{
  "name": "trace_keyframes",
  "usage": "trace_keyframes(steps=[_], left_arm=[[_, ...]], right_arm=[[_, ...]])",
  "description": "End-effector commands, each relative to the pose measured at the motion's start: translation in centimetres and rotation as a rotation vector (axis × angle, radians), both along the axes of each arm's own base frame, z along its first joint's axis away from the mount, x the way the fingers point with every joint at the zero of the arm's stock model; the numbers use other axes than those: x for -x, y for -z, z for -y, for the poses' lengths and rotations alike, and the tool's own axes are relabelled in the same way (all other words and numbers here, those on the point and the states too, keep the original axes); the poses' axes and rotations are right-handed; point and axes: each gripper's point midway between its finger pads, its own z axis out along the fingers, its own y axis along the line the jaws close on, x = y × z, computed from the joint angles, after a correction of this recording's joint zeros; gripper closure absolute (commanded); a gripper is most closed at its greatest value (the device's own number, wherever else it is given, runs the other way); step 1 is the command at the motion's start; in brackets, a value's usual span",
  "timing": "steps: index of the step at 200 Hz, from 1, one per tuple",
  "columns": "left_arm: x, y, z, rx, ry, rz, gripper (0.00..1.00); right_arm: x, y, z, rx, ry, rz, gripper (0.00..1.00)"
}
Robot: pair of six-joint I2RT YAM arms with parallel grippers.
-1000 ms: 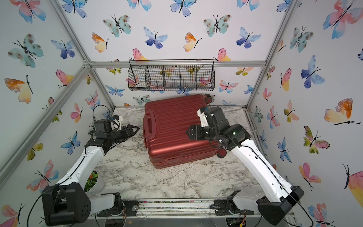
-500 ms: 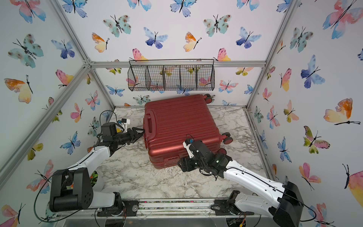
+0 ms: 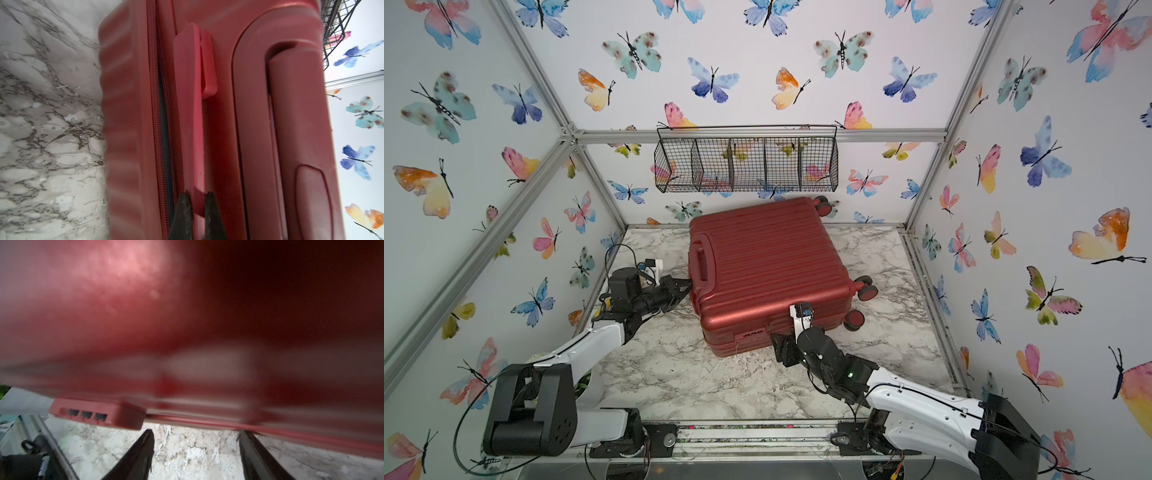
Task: Close the suitcase zippers
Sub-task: Adjust the suitcase at the center of the board, then zip the zipper on the suitcase, then pick up the suitcase from the center of the board.
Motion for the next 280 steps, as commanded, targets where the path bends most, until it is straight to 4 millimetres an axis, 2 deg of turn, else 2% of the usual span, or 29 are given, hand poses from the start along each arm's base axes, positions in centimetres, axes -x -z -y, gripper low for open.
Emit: trace_keyframes(steps=[1, 24, 39, 46, 58, 78, 90, 108, 123, 138, 150, 181, 199, 223, 243, 260, 280], left_arm=[[6.8, 1.2, 5.1, 0.02, 0.24, -0.013, 1.0], [9.8, 1.3, 6.2, 0.06, 0.232, -0.022, 1.0], [10.4, 0.3, 6.3, 0.081, 0.209, 0.0, 1.0], [10.2, -0.6, 6.1, 0.099, 0.19, 0.022, 1.0], [9.5, -2.7, 5.9, 0.103, 0.162, 0.075, 1.0], [8.1, -5.7, 6.0, 0.063, 0.153, 0.126, 1.0], [7.7, -6.6, 6.7, 0.036, 0.192, 0.12, 1.0], [7.1, -7.1, 6.9, 0.004, 0.199, 0.116, 1.0], [6.9, -7.3, 6.8, -0.007, 0.188, 0.119, 1.0], [7.3, -7.1, 6.6, -0.035, 0.19, 0.099, 1.0], [7.5, -6.6, 5.6, -0.068, 0.162, 0.08, 1.0], [7.2, -5.6, 3.2, -0.057, 0.103, 0.091, 0.83], [6.8, -5.0, 2.3, -0.045, 0.087, 0.097, 0.66], [4.9, -5.5, -0.6, -0.065, 0.007, 0.122, 0.5], [3.3, -6.2, -2.6, -0.063, -0.037, 0.154, 0.45], [3.1, -5.9, -1.9, -0.037, 0.031, 0.147, 0.44], [3.9, -4.2, -1.0, -0.018, 0.07, 0.094, 0.42]], right_arm=[[-2.6, -1.0, 1.8, 0.036, 0.126, 0.051, 0.31], [-3.9, -0.8, 4.2, 0.064, 0.15, 0.049, 0.29], [-4.8, -0.2, 5.8, 0.084, 0.13, 0.009, 0.28], [-4.7, 0.1, 6.0, 0.096, 0.093, -0.012, 0.29], [-3.4, 1.1, 5.3, 0.13, -0.002, -0.063, 0.31], [0.0, 2.3, 3.7, 0.032, -0.147, -0.105, 0.32], [1.6, 2.1, 3.5, -0.026, -0.179, -0.063, 0.32], [2.6, 0.6, 3.3, -0.091, -0.196, 0.038, 0.33], [3.0, 0.3, 3.0, -0.1, -0.209, 0.086, 0.33], [3.0, 1.9, 2.7, -0.077, -0.209, 0.082, 0.33], [2.7, 3.2, 2.3, -0.044, -0.211, 0.077, 0.33], [1.7, 2.6, 0.7, -0.073, -0.221, 0.21, 0.31], [1.4, 1.8, 0.4, -0.101, -0.222, 0.29, 0.3], [1.4, 1.2, -0.2, -0.102, -0.255, 0.351, 0.29], [1.4, 1.5, -0.7, -0.083, -0.282, 0.369, 0.3], [1.3, 1.7, -1.1, -0.079, -0.297, 0.384, 0.29], [0.9, 1.9, -1.4, -0.072, -0.292, 0.387, 0.3]])
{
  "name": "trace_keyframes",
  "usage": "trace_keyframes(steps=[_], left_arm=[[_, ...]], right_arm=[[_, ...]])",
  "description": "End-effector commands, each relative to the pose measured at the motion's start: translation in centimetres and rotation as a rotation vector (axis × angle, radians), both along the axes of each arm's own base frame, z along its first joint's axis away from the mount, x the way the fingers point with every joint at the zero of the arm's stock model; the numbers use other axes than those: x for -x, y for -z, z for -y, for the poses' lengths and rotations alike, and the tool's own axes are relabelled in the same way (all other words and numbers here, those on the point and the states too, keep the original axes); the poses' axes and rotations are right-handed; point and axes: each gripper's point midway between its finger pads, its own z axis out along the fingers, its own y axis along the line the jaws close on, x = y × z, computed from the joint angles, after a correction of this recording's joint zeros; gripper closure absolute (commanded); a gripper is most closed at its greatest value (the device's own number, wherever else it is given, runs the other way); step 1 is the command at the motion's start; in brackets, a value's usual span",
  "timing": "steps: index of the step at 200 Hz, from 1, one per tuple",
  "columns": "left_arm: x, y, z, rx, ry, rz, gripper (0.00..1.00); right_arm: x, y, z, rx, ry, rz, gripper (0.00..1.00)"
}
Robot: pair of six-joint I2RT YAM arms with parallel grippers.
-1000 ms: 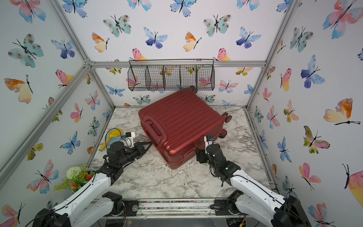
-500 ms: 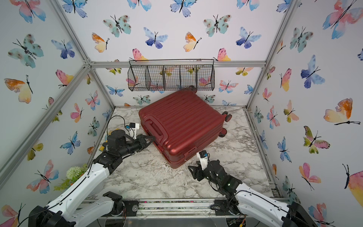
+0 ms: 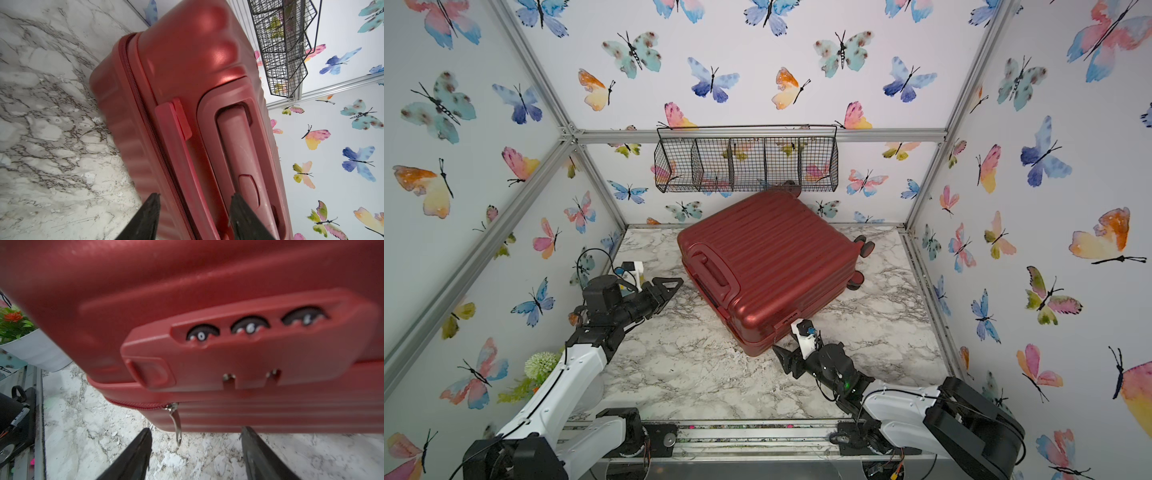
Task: Close the suitcase zippers
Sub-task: Pick up the suitcase from the center of the board.
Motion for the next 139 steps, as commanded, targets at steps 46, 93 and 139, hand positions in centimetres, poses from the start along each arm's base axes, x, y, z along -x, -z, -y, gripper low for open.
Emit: trace_keyframes(steps=[46, 93, 139], left_arm=[[2.2, 3.5, 2.5, 0.086, 0.114, -0.031, 0.38], [2.3, 3.3, 3.5, 0.083, 0.155, -0.017, 0.39], [2.9, 3.1, 3.6, 0.071, 0.176, -0.017, 0.37]], right_arm=[[-0.8, -2.1, -2.5, -0.078, -0.045, 0.094, 0.41], [-1.9, -1.9, -3.1, -0.103, 0.009, 0.075, 0.53], [-2.3, -1.7, -3.5, -0.15, 0.035, 0.039, 0.73]])
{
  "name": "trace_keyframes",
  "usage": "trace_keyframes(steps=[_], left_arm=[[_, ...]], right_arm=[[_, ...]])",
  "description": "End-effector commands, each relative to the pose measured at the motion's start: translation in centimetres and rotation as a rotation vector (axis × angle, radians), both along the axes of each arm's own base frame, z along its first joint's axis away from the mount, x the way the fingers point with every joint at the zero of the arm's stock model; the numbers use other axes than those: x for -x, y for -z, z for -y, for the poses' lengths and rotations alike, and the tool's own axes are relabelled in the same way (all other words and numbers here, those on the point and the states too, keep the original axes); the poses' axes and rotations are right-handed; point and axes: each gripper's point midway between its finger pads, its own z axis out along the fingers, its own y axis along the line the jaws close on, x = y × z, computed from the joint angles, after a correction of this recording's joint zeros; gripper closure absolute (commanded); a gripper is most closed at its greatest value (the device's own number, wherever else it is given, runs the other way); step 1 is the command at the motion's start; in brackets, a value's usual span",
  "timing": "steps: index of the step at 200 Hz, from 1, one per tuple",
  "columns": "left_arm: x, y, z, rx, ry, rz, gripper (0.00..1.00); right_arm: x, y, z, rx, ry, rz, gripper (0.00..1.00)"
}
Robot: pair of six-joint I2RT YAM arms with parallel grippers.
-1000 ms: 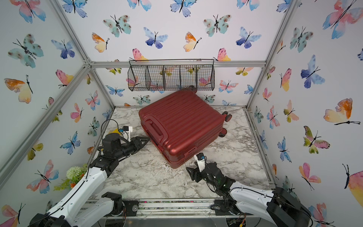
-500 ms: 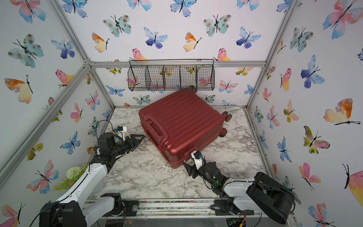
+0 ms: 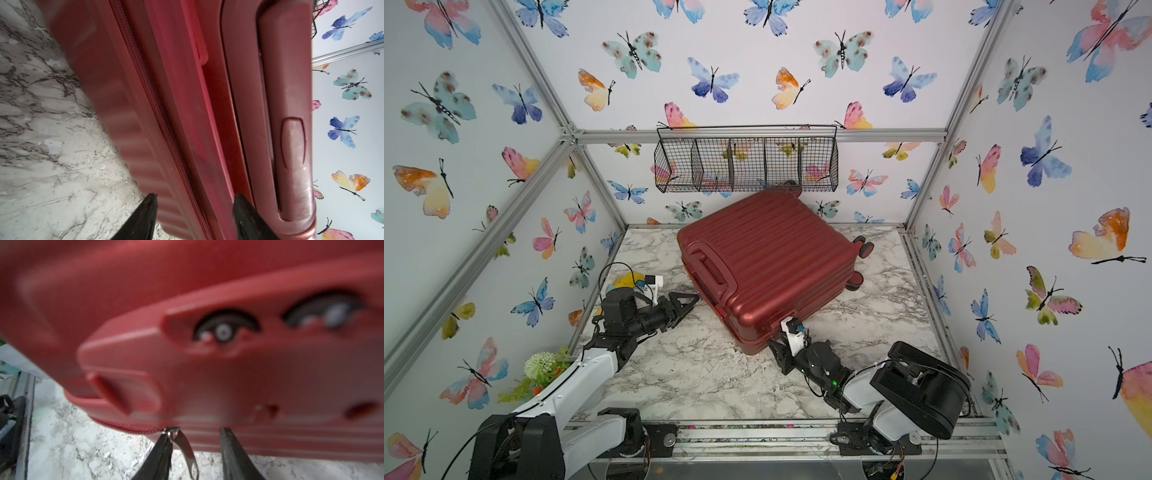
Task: Close the suitcase zippers
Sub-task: Pick up the suitcase from the center of the board.
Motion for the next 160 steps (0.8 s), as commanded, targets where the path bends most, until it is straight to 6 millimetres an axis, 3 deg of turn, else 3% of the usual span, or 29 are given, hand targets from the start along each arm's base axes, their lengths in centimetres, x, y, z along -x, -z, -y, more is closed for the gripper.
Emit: trace_keyframes(steps=[1, 25, 53, 68, 108, 118, 160], left_arm=[[0.4, -1.5, 0.4, -0.003, 0.039, 0.054, 0.36], [0.5, -0.8, 0.0, -0.011, 0.003, 0.029, 0.29], [-0.3, -2.4, 0.6, 0.13, 0.012, 0.058, 0.26], [-0.3, -4.0, 1.6, 0.203, 0.035, 0.142, 0.29], [0.0, -5.9, 2.3, 0.253, 0.022, 0.384, 0.39], [0.1, -6.0, 2.6, 0.263, 0.022, 0.427, 0.44], [-0.1, -5.1, 4.2, 0.371, 0.078, 0.479, 0.46]], right_arm=[[-0.8, -2.7, -0.8, -0.109, 0.024, 0.035, 0.74], [-0.7, -3.4, -1.1, -0.134, 0.018, 0.042, 0.97], [-0.2, -3.7, -1.3, -0.132, -0.009, 0.043, 0.98], [0.1, -3.6, -1.5, -0.12, -0.032, 0.037, 0.98], [0.2, -3.0, -1.8, -0.088, -0.052, 0.026, 0.97], [0.3, -2.7, -2.0, -0.082, -0.059, 0.019, 0.97], [0.5, -1.2, -2.2, -0.056, -0.074, -0.011, 0.97]])
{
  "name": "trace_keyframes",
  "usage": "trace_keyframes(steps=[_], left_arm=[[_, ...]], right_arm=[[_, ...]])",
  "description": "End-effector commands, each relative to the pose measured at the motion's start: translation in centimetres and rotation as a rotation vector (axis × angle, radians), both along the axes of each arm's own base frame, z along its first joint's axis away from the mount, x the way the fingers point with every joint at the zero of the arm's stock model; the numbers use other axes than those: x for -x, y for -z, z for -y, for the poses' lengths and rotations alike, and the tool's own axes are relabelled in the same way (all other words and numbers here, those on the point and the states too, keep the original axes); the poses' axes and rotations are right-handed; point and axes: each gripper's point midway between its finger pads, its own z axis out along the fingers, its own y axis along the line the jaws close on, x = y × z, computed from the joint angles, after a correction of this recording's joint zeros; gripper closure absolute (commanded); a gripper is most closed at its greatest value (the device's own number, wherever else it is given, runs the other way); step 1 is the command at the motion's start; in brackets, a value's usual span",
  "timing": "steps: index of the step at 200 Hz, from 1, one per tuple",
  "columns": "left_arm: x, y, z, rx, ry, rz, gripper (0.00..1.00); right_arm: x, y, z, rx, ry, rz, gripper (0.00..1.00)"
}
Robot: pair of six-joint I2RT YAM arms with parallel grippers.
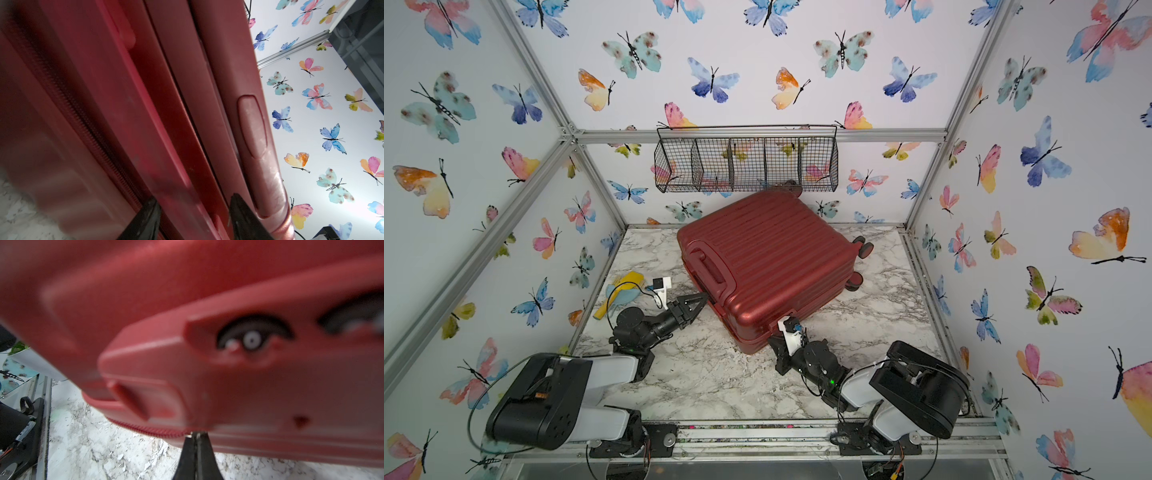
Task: Close the suitcase zippers
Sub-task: Pick up the suitcase from the center of the board, then place the suitcase at the center of the board.
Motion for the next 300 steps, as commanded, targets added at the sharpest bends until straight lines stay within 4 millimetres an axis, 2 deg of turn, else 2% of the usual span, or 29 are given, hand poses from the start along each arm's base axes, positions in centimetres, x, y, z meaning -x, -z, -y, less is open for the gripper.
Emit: trace_keyframes(steps=[1, 15, 31, 50, 62, 76, 101, 119, 134, 166, 219, 248, 253, 277, 300], left_arm=[[0.5, -4.4, 0.4, 0.122, 0.029, 0.213, 0.46], [0.4, -3.6, 0.8, 0.1, 0.048, 0.208, 0.44], [0.5, -3.7, 0.4, 0.072, 0.016, 0.252, 0.4], [-0.2, -4.3, 0.6, 0.066, 0.019, 0.285, 0.43], [-0.7, -5.2, 0.9, 0.065, 0.032, 0.322, 0.52], [-1.0, -6.5, 1.1, 0.066, 0.035, 0.374, 0.7], [-0.3, -9.2, 1.4, 0.073, 0.074, 0.464, 0.93], [0.5, -10.9, 1.4, 0.092, 0.086, 0.499, 1.0], [1.1, -12.2, 1.2, 0.107, 0.091, 0.522, 1.0], [1.6, -13.0, 1.0, 0.108, 0.082, 0.503, 1.0], [2.0, -14.8, 1.3, 0.072, 0.048, 0.504, 1.0], [2.4, -14.6, 2.6, 0.025, 0.055, 0.506, 1.0], [2.4, -14.6, 2.8, 0.022, 0.057, 0.508, 1.0], [2.6, -14.2, 2.9, 0.019, 0.049, 0.503, 1.0], [2.9, -14.3, 3.7, 0.012, 0.061, 0.507, 1.0]], right_arm=[[-0.4, -1.2, -1.0, -0.038, -0.018, 0.027, 0.97], [-0.5, -1.1, -1.0, -0.039, -0.012, 0.032, 0.97], [-0.6, -1.2, -0.9, -0.035, -0.006, 0.035, 0.97], [-0.7, -0.9, -0.9, -0.014, -0.002, 0.025, 0.97], [-0.7, -0.7, -1.0, -0.003, -0.006, 0.022, 0.97], [-0.6, -0.6, -0.9, 0.0, -0.01, 0.023, 0.97], [-0.4, -0.8, -1.1, 0.003, -0.028, 0.031, 0.97], [0.4, -1.7, -1.5, -0.028, -0.077, 0.042, 0.97], [1.3, -3.1, -1.9, -0.076, -0.131, 0.049, 0.97], [3.5, -5.7, -2.6, -0.116, -0.177, 0.105, 0.97], [4.4, -6.3, -3.9, -0.146, -0.19, 0.093, 0.97], [5.3, -8.6, -6.5, -0.174, -0.206, 0.065, 0.97], [6.4, -9.0, -7.4, -0.182, -0.236, 0.055, 0.97], [8.2, -10.5, -9.8, -0.23, -0.277, 0.008, 0.97], [7.9, -11.5, -11.8, -0.282, -0.224, -0.071, 0.97]])
